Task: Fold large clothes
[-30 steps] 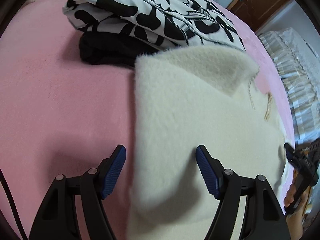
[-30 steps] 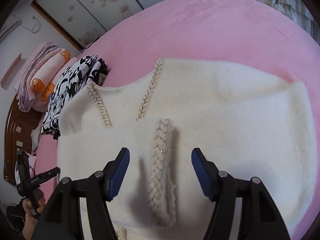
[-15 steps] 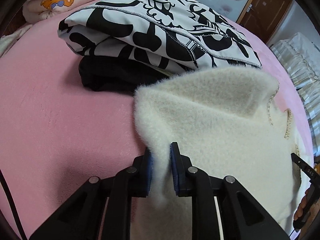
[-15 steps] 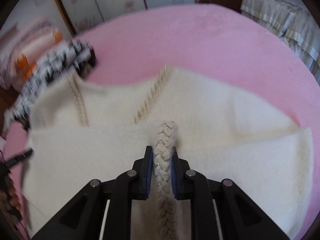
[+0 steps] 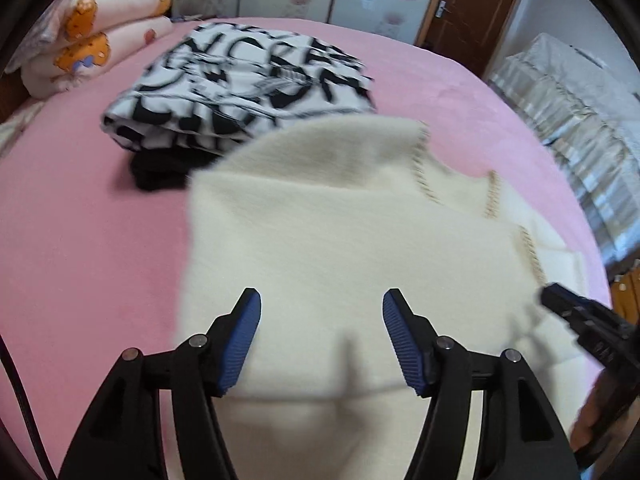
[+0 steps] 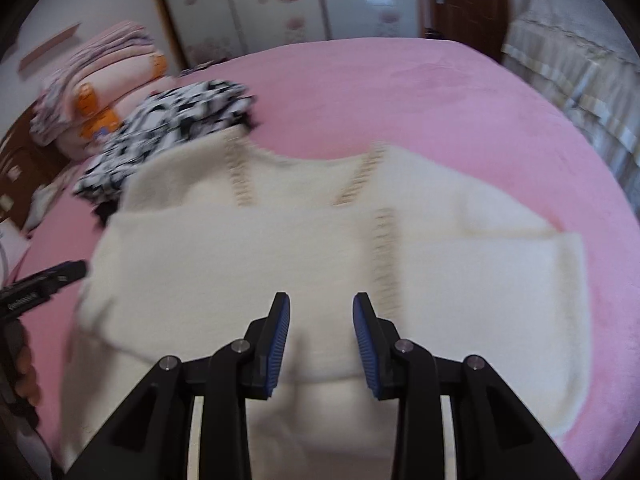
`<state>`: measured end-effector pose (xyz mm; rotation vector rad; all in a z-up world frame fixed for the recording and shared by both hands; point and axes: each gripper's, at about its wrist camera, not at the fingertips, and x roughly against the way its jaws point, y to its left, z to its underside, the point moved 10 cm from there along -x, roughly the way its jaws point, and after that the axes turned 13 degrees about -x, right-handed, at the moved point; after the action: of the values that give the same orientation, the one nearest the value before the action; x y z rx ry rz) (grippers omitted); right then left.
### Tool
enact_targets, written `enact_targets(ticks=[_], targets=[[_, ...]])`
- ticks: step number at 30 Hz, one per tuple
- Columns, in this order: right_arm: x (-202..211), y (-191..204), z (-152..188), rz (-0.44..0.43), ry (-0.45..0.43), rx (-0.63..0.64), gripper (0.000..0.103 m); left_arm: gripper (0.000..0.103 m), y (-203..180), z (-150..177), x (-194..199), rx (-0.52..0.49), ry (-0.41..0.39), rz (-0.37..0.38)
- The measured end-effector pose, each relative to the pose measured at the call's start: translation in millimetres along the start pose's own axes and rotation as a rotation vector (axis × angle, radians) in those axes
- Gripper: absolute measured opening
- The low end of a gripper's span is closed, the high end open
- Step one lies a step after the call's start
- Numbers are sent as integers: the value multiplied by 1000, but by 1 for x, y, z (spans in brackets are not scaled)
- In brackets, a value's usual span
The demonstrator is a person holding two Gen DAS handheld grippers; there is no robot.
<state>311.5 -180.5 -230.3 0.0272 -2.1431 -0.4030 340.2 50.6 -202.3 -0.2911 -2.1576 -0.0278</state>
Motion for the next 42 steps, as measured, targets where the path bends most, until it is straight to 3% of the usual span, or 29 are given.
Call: enact_targets(ticks=[4,7,8,11,14,15,18,23,32,34,37,42], targets=[[-22,39,21,-62,44,11,33,62,-28,19,-21,1,29,3],[-43,40,35,-21,91,24,30,62,-30,36,-41,-21,69,-45],[-47,34,36,-17,90,17,28,62,-31,39,-41,-37,63,-46],[-42,-3,24,28,57,-44,6,62,-27,40,-40,-77,60,-59],[-36,-51,12,99,28,-122,6,62,-19,42,-39,-78,68,-53],[-35,-63,10,100,30,-146,0,62,-17,42,-40,-74,71,-48],[-29,-80,8,82,34,-178,0,62,-14,43,-40,-69,74,-32],[-28,-77,9,139,13,-145,0,65,-9,40,-46,-85,79,-56],[-27,-72,12,128,35,-166,3,68,-11,38,-51,-89,110,-76],[-18,-66,16,119,42,-163,6,69,-12,39,-48,-90,120,-83],[0,-54,27,96,39,-145,23,69,-16,42,-36,-93,118,-82],[41,-32,49,56,13,-100,23,69,-30,49,2,-100,89,-70]])
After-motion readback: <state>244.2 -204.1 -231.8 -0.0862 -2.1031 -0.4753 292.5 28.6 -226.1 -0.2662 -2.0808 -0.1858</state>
